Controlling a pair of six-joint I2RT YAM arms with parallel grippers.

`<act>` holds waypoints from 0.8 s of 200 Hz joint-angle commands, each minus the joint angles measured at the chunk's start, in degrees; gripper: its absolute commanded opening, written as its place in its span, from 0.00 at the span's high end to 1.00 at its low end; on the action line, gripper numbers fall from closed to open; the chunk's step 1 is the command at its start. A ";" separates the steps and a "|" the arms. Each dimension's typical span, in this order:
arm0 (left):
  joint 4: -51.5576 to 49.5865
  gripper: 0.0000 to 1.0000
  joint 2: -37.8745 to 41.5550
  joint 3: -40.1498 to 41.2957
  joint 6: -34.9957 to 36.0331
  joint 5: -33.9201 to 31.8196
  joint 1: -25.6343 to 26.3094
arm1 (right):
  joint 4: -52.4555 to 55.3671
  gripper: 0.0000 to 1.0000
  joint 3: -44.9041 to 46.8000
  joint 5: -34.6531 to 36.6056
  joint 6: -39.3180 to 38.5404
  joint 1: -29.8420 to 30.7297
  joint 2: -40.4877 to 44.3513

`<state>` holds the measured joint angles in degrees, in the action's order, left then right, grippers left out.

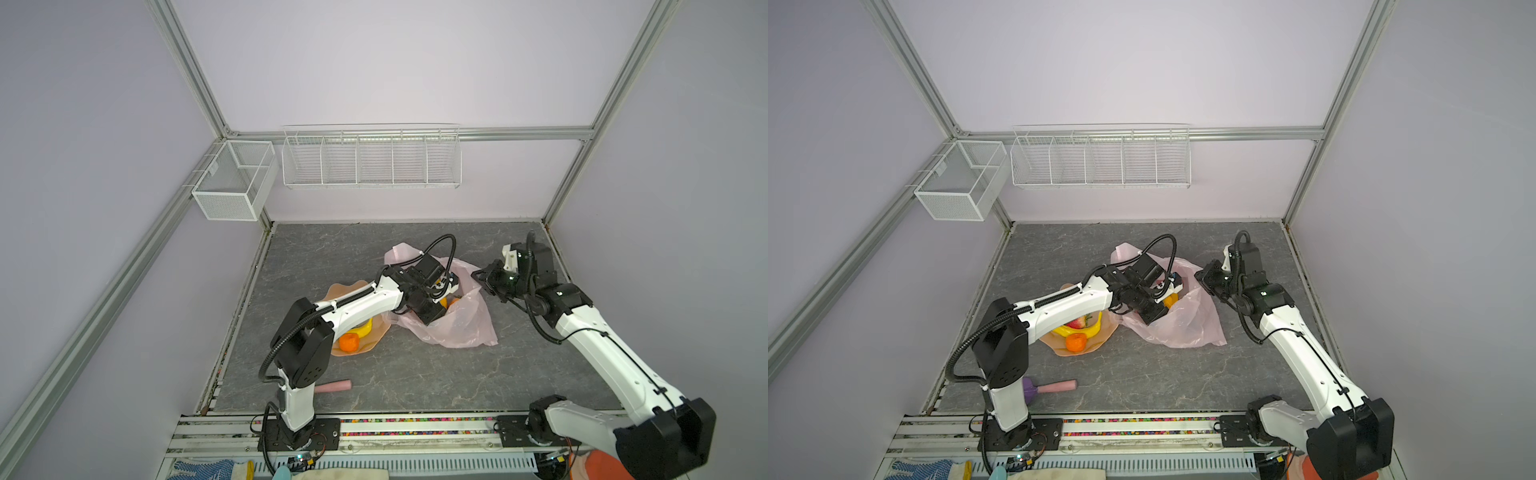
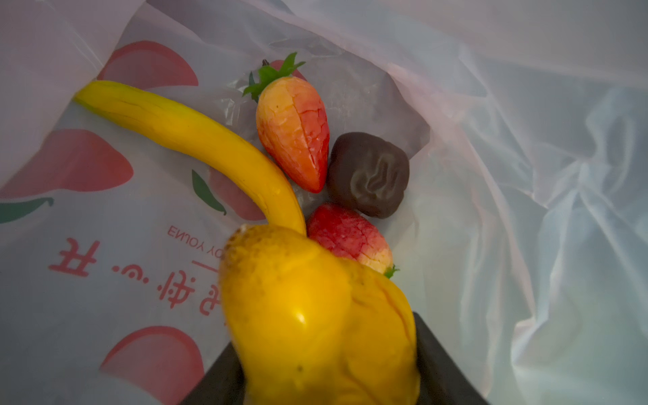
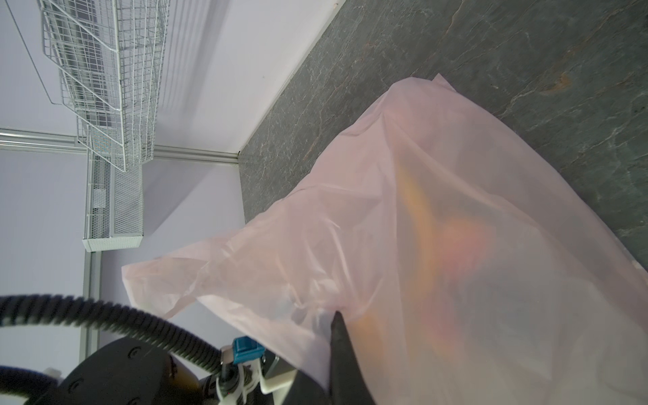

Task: Place the fruits into the plastic bag
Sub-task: Place the fruit in the plastic bag.

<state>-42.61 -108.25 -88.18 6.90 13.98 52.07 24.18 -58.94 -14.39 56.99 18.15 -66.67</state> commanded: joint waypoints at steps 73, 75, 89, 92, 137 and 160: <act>-1.65 0.49 -8.95 -12.37 -3.54 10.46 -0.13 | -1.67 0.93 -0.13 0.04 0.31 0.37 -0.91; -1.61 0.48 -9.10 -12.48 -3.77 10.63 -0.04 | -1.68 0.93 -0.13 -0.01 0.25 0.34 -0.98; -0.89 0.42 -9.78 -13.18 -4.98 11.68 0.52 | -1.90 0.94 -0.13 0.01 0.33 0.38 -1.16; -0.63 0.40 -9.91 -13.24 -5.24 11.87 0.60 | -1.96 0.93 -0.13 -0.01 0.35 0.32 -1.17; 2.45 0.26 -10.31 -12.68 -9.53 14.20 0.93 | -2.40 0.93 -0.21 -0.06 0.43 0.38 -1.75; 4.10 0.00 -9.37 -11.46 -11.15 14.48 0.93 | -2.48 0.93 -0.31 -0.19 0.42 0.30 -1.84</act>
<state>-41.19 -118.30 -99.77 -1.65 26.22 52.66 23.00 -58.94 -14.39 56.99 18.15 -67.79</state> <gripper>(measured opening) 0.847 0.067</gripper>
